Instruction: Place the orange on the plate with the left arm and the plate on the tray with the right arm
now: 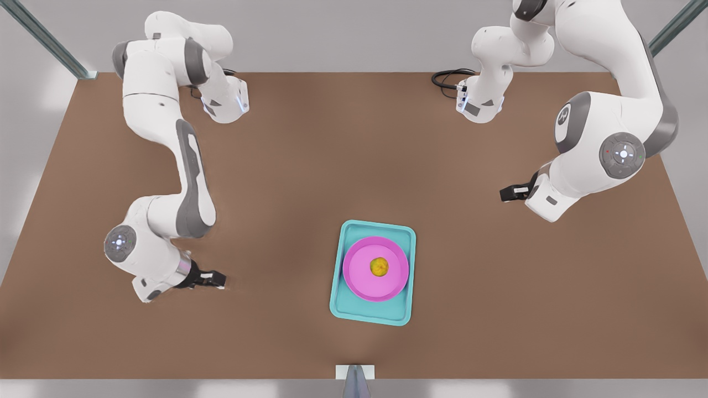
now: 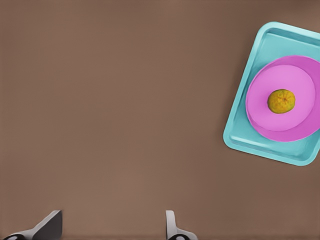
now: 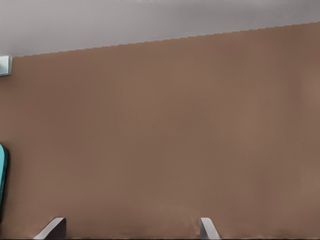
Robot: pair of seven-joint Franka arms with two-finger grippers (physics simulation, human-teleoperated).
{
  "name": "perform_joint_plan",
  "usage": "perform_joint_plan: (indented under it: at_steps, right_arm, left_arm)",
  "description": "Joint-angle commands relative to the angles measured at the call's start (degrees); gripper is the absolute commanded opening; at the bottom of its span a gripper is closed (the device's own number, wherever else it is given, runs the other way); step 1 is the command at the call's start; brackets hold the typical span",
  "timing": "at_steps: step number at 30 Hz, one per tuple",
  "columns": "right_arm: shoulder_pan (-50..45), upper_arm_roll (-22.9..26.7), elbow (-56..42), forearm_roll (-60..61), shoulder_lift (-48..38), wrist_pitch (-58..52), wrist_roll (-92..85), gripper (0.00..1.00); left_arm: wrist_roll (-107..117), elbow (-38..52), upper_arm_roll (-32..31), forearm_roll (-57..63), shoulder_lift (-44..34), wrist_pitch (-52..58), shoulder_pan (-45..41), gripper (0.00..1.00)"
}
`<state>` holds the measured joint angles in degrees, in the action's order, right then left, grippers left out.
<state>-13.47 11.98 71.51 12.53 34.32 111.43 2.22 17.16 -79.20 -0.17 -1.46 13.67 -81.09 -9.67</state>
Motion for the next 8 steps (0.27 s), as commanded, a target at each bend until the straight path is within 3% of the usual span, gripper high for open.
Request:
perform_joint_plan:
  at_steps: [1,5,8]
  right_arm:
    - [3.35,0.41,0.13,-14.63,-8.46,-25.64,-13.12,1.0]
    - [4.68,0.41,2.05,-18.24,-23.85,-36.11,-12.86,1.0]
    - [4.68,0.41,3.47,-18.33,-26.59,-37.16,-12.86,1.0]
  left_arm:
    - [-0.02,0.01,0.0,0.05,0.04,0.67,0.0,1.0]
    - [-0.02,0.01,0.0,0.05,0.04,0.76,0.0,1.0]
    - [-0.02,0.01,0.0,0.05,0.04,1.11,0.0,1.0]
